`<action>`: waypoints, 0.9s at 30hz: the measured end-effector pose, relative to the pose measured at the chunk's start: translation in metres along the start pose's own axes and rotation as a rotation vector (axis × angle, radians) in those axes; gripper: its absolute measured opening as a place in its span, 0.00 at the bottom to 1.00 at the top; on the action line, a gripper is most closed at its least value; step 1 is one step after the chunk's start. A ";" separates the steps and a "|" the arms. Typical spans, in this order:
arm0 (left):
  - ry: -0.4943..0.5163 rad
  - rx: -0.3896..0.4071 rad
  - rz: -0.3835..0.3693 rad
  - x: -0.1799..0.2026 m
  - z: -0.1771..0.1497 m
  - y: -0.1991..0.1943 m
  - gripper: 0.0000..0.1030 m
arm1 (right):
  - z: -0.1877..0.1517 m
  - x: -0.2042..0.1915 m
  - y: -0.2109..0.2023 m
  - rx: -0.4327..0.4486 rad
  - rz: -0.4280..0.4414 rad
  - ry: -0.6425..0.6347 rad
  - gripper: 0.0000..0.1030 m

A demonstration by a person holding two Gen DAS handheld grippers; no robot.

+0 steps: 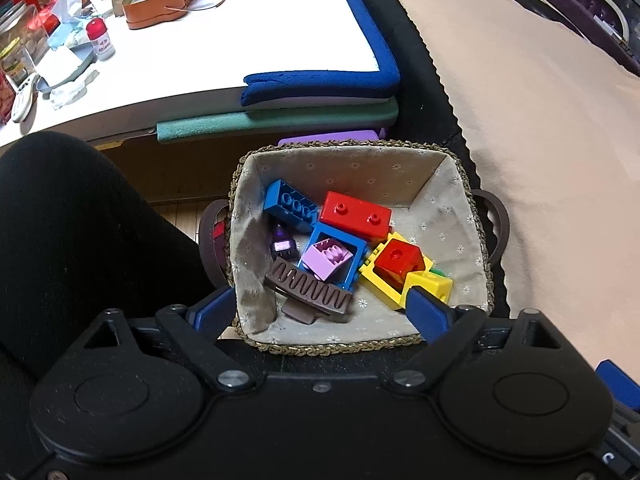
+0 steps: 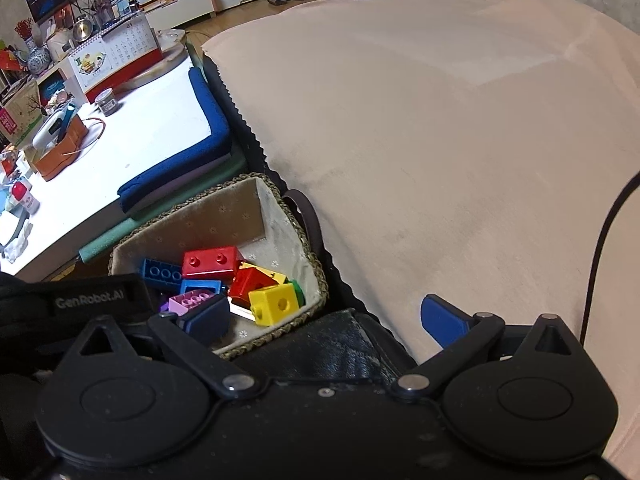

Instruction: Organize rigid objects

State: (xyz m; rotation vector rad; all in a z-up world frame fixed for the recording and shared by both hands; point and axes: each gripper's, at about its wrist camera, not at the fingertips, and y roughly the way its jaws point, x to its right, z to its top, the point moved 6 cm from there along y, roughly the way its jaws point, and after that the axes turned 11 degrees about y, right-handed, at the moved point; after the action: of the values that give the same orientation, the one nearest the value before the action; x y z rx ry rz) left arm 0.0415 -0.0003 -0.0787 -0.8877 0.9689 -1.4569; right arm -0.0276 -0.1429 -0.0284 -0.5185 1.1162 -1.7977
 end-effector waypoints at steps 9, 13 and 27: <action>-0.020 0.007 0.020 -0.003 -0.002 -0.006 0.86 | -0.007 0.006 0.002 -0.009 -0.055 -0.008 0.99; -0.011 0.017 0.028 -0.002 -0.004 -0.010 0.86 | -0.009 0.009 0.002 -0.015 -0.068 0.003 0.99; 0.031 0.035 0.026 0.005 -0.005 -0.014 0.91 | -0.013 0.010 0.010 -0.061 -0.146 -0.040 0.99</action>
State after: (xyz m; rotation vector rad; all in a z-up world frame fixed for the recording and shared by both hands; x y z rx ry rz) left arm 0.0308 -0.0046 -0.0682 -0.8264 0.9719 -1.4646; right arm -0.0367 -0.1471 -0.0448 -0.6843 1.1334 -1.8745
